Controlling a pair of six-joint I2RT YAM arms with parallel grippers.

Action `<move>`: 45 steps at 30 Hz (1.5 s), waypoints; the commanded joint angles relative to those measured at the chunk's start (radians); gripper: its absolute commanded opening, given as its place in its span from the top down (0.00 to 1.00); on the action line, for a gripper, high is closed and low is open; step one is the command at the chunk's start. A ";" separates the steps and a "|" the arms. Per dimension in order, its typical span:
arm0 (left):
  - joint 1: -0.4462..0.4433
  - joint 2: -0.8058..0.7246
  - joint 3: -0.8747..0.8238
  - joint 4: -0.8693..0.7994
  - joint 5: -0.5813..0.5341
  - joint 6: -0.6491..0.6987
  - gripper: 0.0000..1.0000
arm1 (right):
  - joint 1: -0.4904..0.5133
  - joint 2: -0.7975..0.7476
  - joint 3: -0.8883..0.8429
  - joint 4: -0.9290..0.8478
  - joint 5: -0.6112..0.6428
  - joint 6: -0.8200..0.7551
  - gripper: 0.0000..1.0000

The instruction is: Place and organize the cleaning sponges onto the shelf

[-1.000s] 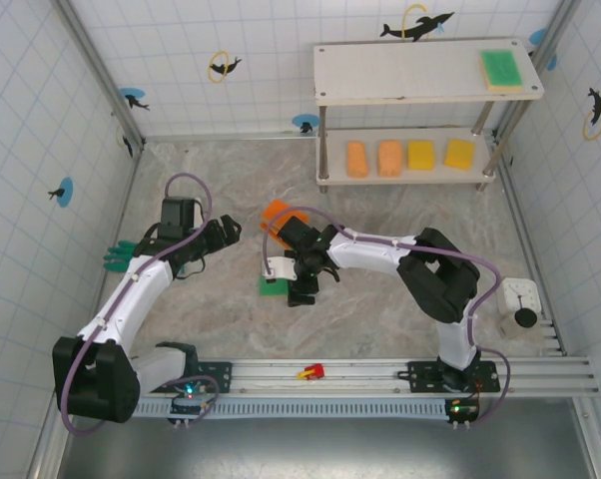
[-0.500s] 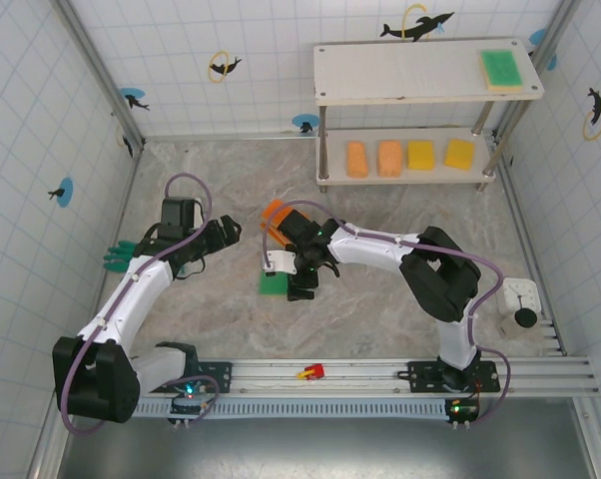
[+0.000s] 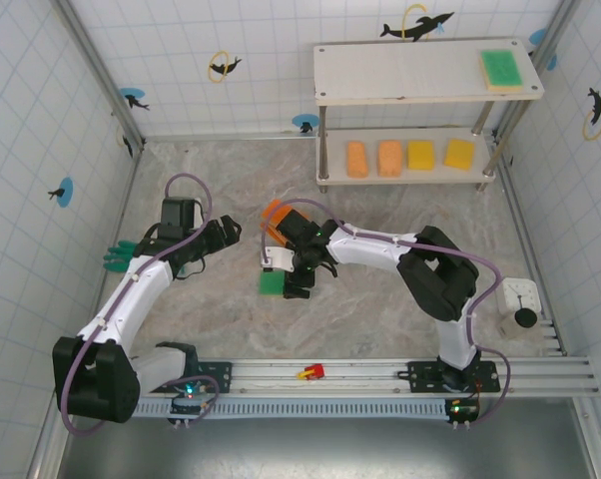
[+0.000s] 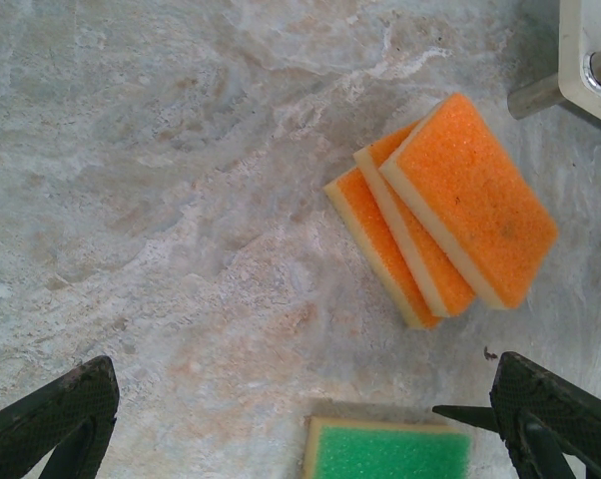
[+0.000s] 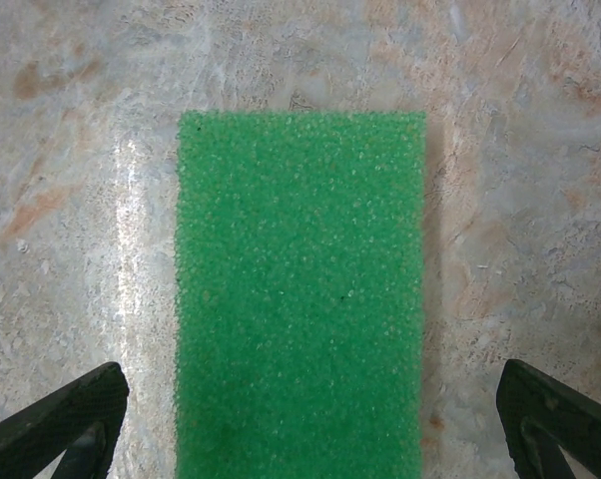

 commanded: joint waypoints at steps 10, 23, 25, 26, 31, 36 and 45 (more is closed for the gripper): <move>0.007 -0.001 -0.012 0.007 0.018 0.008 0.03 | 0.013 0.033 -0.048 0.052 0.019 0.028 0.03; 0.007 0.002 -0.020 0.013 0.020 0.005 0.03 | 0.011 0.054 -0.060 0.052 0.032 0.027 0.01; 0.006 0.000 -0.020 0.011 0.019 0.004 0.03 | 0.010 0.059 -0.054 0.043 0.032 0.027 0.04; 0.007 0.000 -0.019 0.011 0.019 0.004 0.03 | 0.009 0.062 -0.050 0.034 0.032 0.025 0.06; 0.007 -0.001 -0.021 0.013 0.017 0.005 0.03 | 0.003 0.074 -0.026 -0.003 0.029 0.026 0.21; 0.007 -0.003 -0.023 0.011 0.016 0.004 0.03 | 0.001 0.067 -0.015 -0.023 0.029 0.027 0.29; 0.007 0.002 -0.018 0.014 0.019 0.005 0.03 | -0.010 0.036 0.037 -0.119 0.011 0.048 0.56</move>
